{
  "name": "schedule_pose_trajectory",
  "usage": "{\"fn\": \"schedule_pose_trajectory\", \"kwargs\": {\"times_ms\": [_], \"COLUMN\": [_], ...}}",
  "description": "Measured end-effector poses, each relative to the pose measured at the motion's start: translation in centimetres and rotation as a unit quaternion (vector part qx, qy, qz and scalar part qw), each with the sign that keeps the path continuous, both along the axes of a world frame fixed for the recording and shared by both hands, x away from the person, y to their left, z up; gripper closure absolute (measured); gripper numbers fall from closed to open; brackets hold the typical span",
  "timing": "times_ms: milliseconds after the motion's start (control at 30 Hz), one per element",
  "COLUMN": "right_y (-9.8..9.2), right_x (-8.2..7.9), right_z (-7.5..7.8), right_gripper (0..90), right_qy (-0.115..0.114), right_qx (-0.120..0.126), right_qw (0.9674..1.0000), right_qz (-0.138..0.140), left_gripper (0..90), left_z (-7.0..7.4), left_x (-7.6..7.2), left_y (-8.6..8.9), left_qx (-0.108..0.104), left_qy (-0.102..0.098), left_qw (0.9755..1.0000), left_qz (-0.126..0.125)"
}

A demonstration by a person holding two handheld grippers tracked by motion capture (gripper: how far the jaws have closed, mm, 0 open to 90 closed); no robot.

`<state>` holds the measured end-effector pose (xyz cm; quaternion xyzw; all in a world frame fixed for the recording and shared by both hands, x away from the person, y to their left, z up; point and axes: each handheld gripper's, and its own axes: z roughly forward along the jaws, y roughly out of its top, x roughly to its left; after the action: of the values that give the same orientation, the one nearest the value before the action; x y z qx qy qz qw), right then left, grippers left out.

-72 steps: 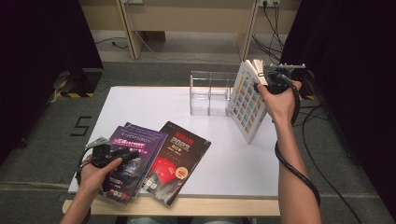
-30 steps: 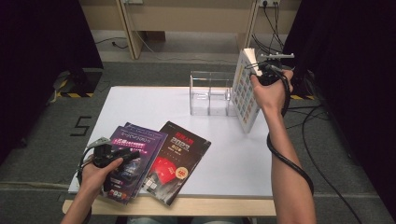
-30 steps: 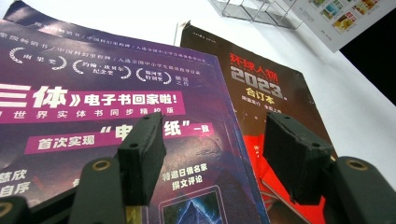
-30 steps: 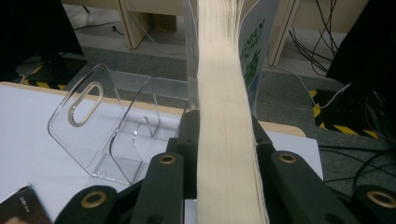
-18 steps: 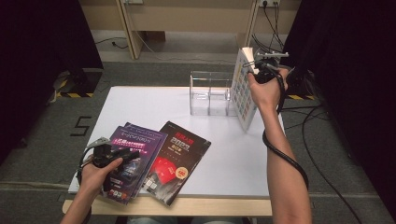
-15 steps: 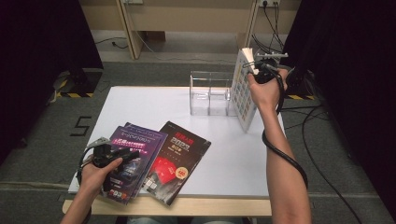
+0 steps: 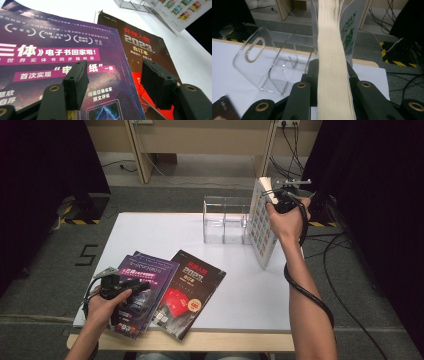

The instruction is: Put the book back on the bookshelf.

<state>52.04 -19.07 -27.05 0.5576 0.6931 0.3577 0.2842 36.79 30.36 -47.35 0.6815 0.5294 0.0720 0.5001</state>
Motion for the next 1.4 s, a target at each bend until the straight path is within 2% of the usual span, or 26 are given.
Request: {"fn": "schedule_pose_trajectory", "kwargs": {"times_ms": [300, 633, 767, 933, 1100, 1400], "right_y": [0.1, 0.5, 0.7, 1.2, 0.1, -2.2], "right_x": [-4.0, -6.5, -6.5, -6.2, -5.0, -3.4], "right_z": [1.8, 2.9, 2.9, 2.8, 2.4, 1.4], "right_gripper": [74.2, 74.2, 74.2, 74.2, 74.2, 74.2], "right_qy": [0.000, -0.008, -0.009, -0.005, 0.003, 0.017], "right_qx": [0.019, 0.024, 0.031, 0.035, 0.048, 0.044], "right_qw": [0.9993, 0.9985, 0.9981, 0.9969, 0.9966, 0.9974], "right_qz": [0.032, 0.049, 0.052, 0.069, 0.067, 0.054], "left_gripper": [37.8, 37.8, 37.8, 37.8, 37.8, 37.8], "left_z": [0.3, 0.6, 0.6, 0.5, 0.5, 0.3], "left_x": [-0.2, -0.2, -0.3, -0.2, -0.2, -0.1], "left_y": [-0.4, -0.5, -0.6, -0.5, -0.4, -0.5], "left_qx": [0.000, -0.002, -0.003, -0.002, -0.002, -0.001], "left_qy": [-0.005, -0.009, -0.010, -0.009, -0.009, -0.006], "left_qw": [1.0000, 0.9999, 0.9999, 0.9999, 0.9999, 1.0000], "left_qz": [-0.005, -0.008, -0.009, -0.009, -0.007, -0.007]}}
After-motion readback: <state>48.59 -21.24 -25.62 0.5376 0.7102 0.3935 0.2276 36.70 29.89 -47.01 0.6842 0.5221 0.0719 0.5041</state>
